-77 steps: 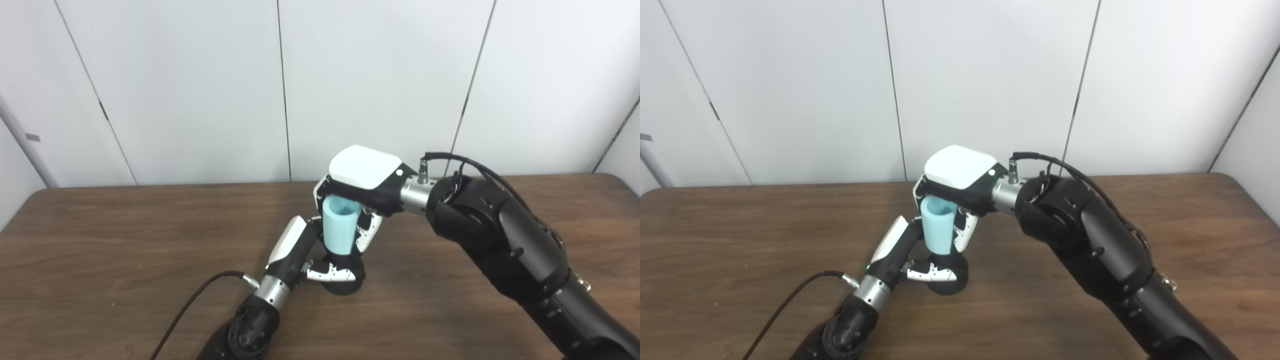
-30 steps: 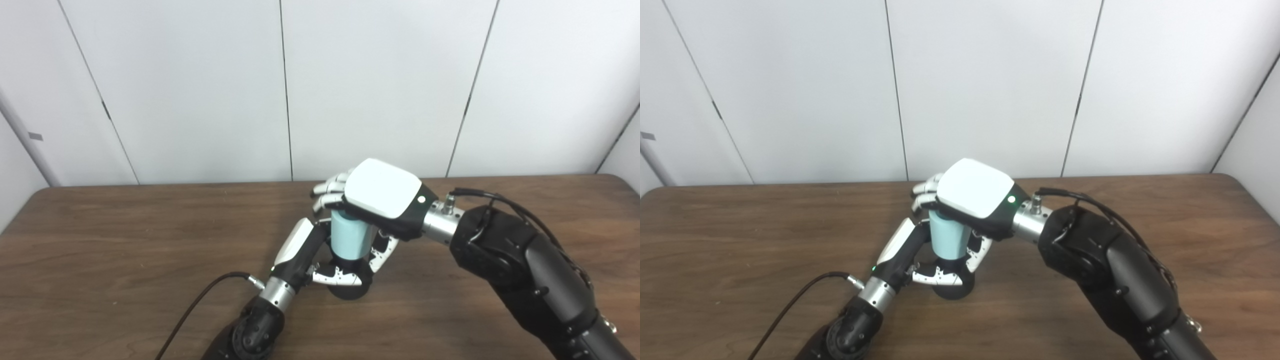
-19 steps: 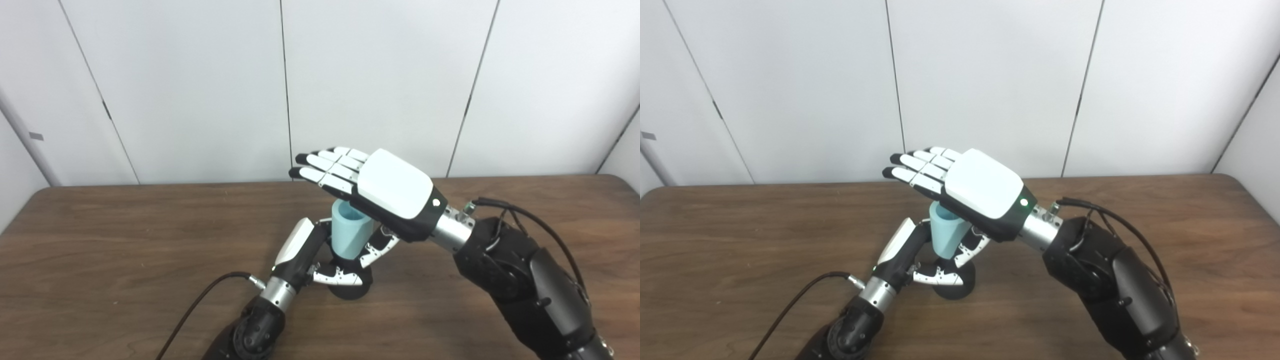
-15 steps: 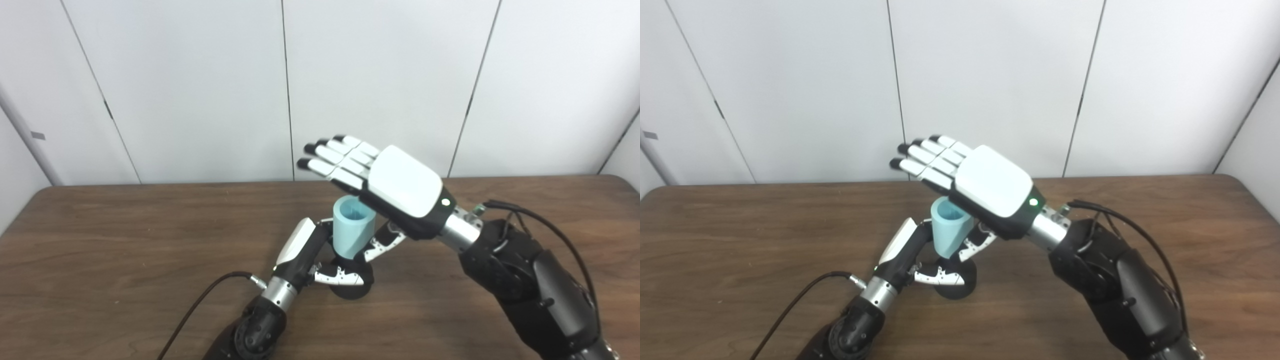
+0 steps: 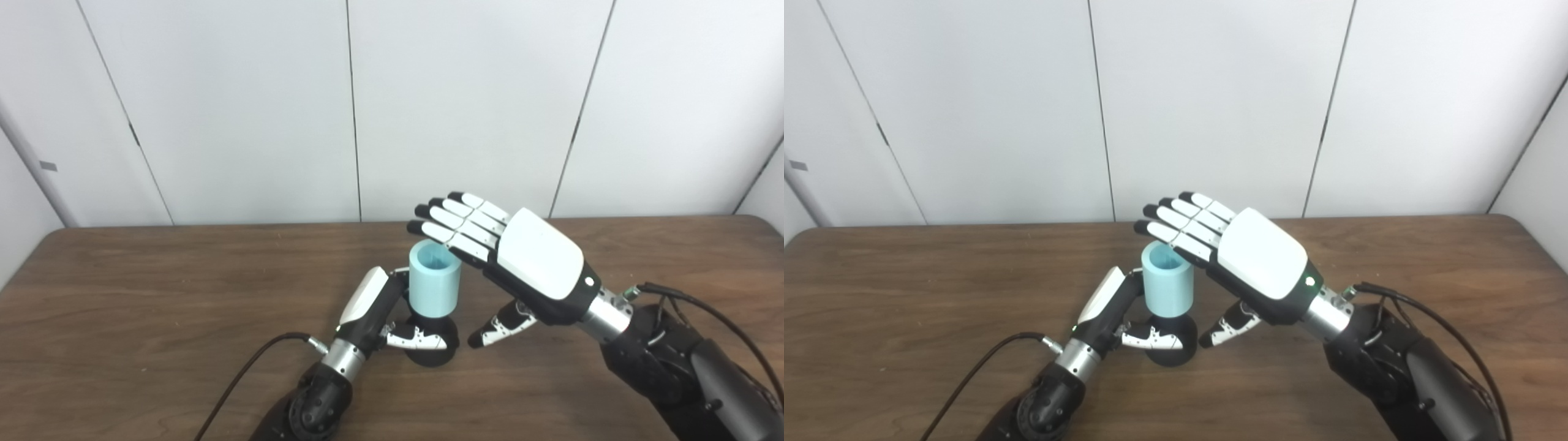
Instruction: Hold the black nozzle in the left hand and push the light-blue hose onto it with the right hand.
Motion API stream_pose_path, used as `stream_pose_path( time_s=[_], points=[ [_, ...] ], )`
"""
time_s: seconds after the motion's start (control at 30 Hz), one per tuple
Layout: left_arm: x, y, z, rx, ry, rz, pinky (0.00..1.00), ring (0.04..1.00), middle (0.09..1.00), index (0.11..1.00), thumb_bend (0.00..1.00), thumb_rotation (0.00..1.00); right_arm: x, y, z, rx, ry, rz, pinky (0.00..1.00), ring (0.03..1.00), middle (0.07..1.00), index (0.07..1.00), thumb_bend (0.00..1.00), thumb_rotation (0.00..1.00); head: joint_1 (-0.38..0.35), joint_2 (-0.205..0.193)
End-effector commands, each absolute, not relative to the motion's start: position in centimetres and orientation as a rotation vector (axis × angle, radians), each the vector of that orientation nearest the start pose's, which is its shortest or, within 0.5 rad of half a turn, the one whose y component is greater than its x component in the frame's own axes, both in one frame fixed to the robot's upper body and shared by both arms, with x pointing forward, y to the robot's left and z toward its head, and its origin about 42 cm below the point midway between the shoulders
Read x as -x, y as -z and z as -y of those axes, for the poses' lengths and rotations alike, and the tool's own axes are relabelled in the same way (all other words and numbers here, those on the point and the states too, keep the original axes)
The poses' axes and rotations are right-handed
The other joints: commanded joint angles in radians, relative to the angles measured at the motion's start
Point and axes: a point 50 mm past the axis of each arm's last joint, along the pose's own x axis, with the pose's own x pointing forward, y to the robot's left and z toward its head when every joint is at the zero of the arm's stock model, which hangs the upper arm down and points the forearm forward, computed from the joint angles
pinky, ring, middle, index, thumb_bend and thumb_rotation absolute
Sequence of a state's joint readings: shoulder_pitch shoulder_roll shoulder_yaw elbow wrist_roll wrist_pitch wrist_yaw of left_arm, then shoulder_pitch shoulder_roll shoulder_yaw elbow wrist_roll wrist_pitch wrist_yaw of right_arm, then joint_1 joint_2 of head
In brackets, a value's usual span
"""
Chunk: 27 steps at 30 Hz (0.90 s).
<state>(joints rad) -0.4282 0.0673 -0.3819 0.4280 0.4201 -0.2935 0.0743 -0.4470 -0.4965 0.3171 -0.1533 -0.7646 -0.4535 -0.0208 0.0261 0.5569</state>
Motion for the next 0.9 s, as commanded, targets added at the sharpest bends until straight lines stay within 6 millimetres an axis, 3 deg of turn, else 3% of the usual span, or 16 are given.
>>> stream_pose_path(
  time_s=[0.0, 0.23, 0.33, 0.87],
  points=[
    [-34.6, -5.0, -12.0, -0.628, 0.516, 0.124, 0.35, 0.445, 0.506, 0.491, 0.51, 0.08, -35.9, -29.3, 21.3, 1.213, -0.412, 1.099, 0.9, 0.93, 0.937, 0.924, 0.79, 0.14, 0.0, 0.001],
    [-34.7, -5.2, -11.5, -0.62, 0.513, 0.129, 0.29, 0.383, 0.498, 0.491, 0.51, 0.08, -36.2, -28.4, 21.4, 1.24, -0.49, 1.032, 0.89, 0.929, 0.933, 0.923, 0.71, 0.23, 0.007, 0.006],
    [-34.9, -5.2, -11.3, -0.617, 0.513, 0.13, 0.3, 0.4, 0.492, 0.491, 0.51, 0.08, -36.5, -28.1, 21.5, 1.242, -0.51, 1.019, 0.89, 0.93, 0.929, 0.921, 0.69, 0.26, 0.01, 0.001],
    [-34.9, -5.5, -11.1, -0.606, 0.507, 0.133, 0.27, 0.365, 0.478, 0.491, 0.51, 0.08, -37.3, -28.1, 20.2, 1.253, -0.542, 1.031, 0.89, 0.931, 0.925, 0.92, 0.7, 0.31, 0.007, 0.004]
  ],
)
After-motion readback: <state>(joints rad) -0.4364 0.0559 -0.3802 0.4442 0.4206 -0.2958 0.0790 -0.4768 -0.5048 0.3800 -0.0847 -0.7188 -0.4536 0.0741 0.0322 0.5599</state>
